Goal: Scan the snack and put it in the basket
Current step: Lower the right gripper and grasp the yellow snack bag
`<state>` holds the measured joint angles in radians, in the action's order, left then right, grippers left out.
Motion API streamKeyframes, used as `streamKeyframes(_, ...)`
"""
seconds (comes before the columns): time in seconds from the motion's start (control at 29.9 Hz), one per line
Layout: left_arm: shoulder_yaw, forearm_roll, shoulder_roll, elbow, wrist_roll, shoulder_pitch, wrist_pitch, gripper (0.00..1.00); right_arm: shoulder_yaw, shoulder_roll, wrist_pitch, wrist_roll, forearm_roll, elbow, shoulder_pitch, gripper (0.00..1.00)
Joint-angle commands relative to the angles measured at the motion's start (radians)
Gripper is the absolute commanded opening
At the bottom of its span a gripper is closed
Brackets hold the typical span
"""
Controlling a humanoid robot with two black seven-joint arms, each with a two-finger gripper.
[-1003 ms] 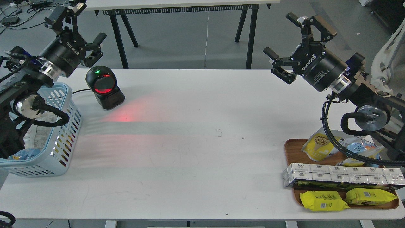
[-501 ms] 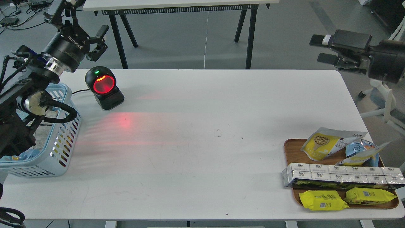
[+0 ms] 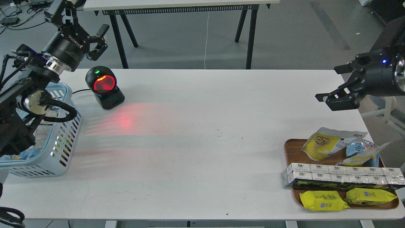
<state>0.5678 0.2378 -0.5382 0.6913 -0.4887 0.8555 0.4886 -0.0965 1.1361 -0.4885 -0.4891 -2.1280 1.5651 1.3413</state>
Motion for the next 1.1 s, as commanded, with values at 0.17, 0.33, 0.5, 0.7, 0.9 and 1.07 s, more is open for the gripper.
streamKeyframes(0.17,0.0,0.001,0.0,-0.006,0.0,-0.003,0.0,1.0,0.121,-0.003,0.0,0.0,-0.054,0.047,-0.016,0.99)
streamKeyframes(0.33,0.0,0.002,0.001,-0.024,0.0,-0.004,0.0,1.0,0.144,0.002,0.0,0.0,-0.054,0.044,-0.056,0.98)
streamKeyframes(0.5,0.0,0.002,0.003,-0.026,0.0,-0.003,0.0,1.0,0.143,-0.013,0.0,0.0,-0.054,0.038,-0.102,0.97)
streamKeyframes(0.7,-0.002,0.002,0.003,-0.039,0.0,-0.003,0.0,1.0,0.144,-0.056,0.0,0.0,-0.054,-0.025,-0.128,0.96)
streamKeyframes(0.9,-0.002,0.002,0.004,-0.047,0.0,-0.003,0.0,1.0,0.143,-0.084,0.0,0.0,-0.054,-0.066,-0.154,0.88)
streamKeyframes(1.07,-0.002,0.002,0.004,-0.047,0.0,-0.003,0.0,1.0,0.132,-0.084,0.0,0.0,-0.054,-0.076,-0.174,0.36)
